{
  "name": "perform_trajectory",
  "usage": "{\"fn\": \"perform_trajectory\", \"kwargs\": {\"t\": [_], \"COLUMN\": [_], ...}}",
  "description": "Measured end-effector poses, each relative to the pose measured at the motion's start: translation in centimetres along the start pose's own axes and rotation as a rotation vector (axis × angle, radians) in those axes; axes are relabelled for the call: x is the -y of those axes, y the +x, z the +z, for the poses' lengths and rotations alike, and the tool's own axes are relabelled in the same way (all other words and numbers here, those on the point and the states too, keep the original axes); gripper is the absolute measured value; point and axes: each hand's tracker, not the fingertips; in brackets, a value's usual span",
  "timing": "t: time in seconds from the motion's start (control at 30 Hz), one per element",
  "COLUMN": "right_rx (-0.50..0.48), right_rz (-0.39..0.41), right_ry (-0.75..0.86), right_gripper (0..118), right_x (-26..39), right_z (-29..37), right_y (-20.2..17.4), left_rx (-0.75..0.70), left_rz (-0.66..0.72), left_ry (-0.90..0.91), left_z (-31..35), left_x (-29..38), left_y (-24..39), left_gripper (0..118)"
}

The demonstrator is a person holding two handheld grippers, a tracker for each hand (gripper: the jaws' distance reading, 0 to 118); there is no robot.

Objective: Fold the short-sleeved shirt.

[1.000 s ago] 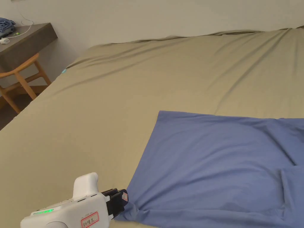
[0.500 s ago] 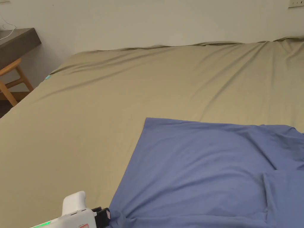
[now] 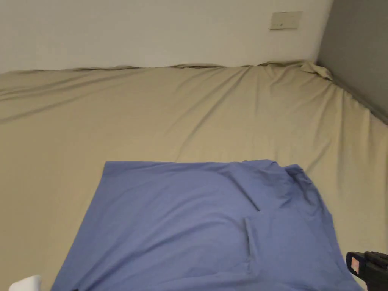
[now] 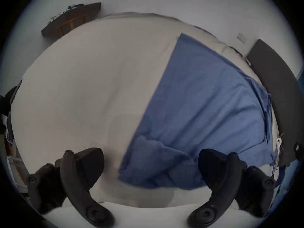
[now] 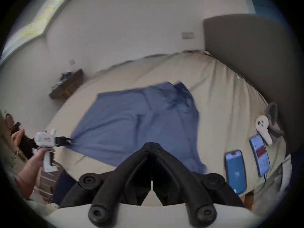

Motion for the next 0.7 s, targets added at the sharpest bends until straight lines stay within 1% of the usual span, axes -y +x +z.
{"fn": "perform_trajectory", "kwargs": {"t": [0.07, 0.1, 0.13, 0.17, 0.2, 0.23, 0.27, 0.3, 0.33, 0.37, 0.4, 0.43, 0.47, 0.5, 0.53, 0.57, 0.6, 0.67, 0.7], "right_rx": [0.114, 0.151, 0.159, 0.162, 0.146, 0.104, 0.088, 0.084, 0.106, 0.122, 0.116, 0.079, 0.033, 0.012, -0.001, -0.005, -0.007, -0.010, -0.008], "right_rz": [0.006, 0.013, -0.001, -0.025, -0.065, -0.117, -0.144, -0.157, -0.147, -0.154, -0.167, -0.193, -0.209, -0.214, -0.213, -0.197, -0.192, -0.175, -0.157], "right_ry": [-0.076, -0.109, -0.134, -0.151, -0.163, -0.168, -0.167, -0.157, -0.150, -0.145, -0.144, -0.147, -0.163, -0.189, -0.215, -0.173, -0.186, -0.209, -0.221], "right_gripper": [3, 3, 3, 3, 3, 3, 3, 4, 5, 7, 16, 47, 92, 118, 118, 118, 118, 118, 116], "right_x": [1.8, 2.5, 3.2, 4.0, 4.6, 5.0, 5.2, 5.6, 5.9, 6.0, 6.1, 6.2, 6.2, 6.4, 6.7, 6.7, 6.7, 7.0, 7.4], "right_z": [-2.0, -2.8, -3.6, -4.5, -5.1, -5.6, -6.0, -6.5, -7.1, -7.6, -8.0, -8.4, -8.8, -9.4, -10.0, -9.7, -10.1, -10.6, -10.2], "right_y": [2.3, 3.2, 4.2, 5.5, 6.6, 7.4, 7.9, 8.3, 8.6, 8.9, 9.4, 9.4, 9.6, 9.6, 9.6, 9.4, 9.3, 9.1, 8.3], "left_rx": [-0.058, -0.066, -0.085, -0.069, 0.014, 0.081, 0.147, 0.164, 0.137, 0.130, 0.128, 0.147, 0.189, 0.218, 0.214, 0.207, 0.193, 0.195, 0.225], "left_rz": [-0.030, -0.033, -0.019, 0.002, 0.049, 0.109, 0.182, 0.194, 0.160, 0.158, 0.146, 0.153, 0.179, 0.207, 0.204, 0.196, 0.185, 0.225, 0.282], "left_ry": [0.054, 0.063, 0.078, 0.096, 0.110, 0.141, 0.149, 0.124, 0.123, 0.122, 0.136, 0.143, 0.145, 0.143, 0.143, 0.143, 0.144, 0.134, 0.138], "left_z": [0.7, 1.1, 1.6, 2.1, 2.2, 2.5, 2.7, 2.7, 2.7, 2.9, 3.2, 3.4, 3.9, 4.1, 4.1, 3.9, 3.5, 3.2, 3.3], "left_x": [0.5, 0.7, 0.8, 0.9, 0.6, 0.2, 0.2, 0.0, -0.1, 0.0, 0.0, 0.0, 0.2, 0.3, 0.5, 0.7, 0.7, 0.8, 0.8], "left_y": [1.6, 2.2, 2.6, 2.6, 1.9, 1.1, 0.6, 0.2, -0.1, -0.2, -0.4, -0.7, -0.5, -0.5, -0.3, 0.0, -0.3, -0.7, -1.2], "left_gripper": [116, 107, 92, 77, 46, 7, 7, 7, 7, 7, 7, 7, 7, 7, 7, 7, 7, 7, 7]}}
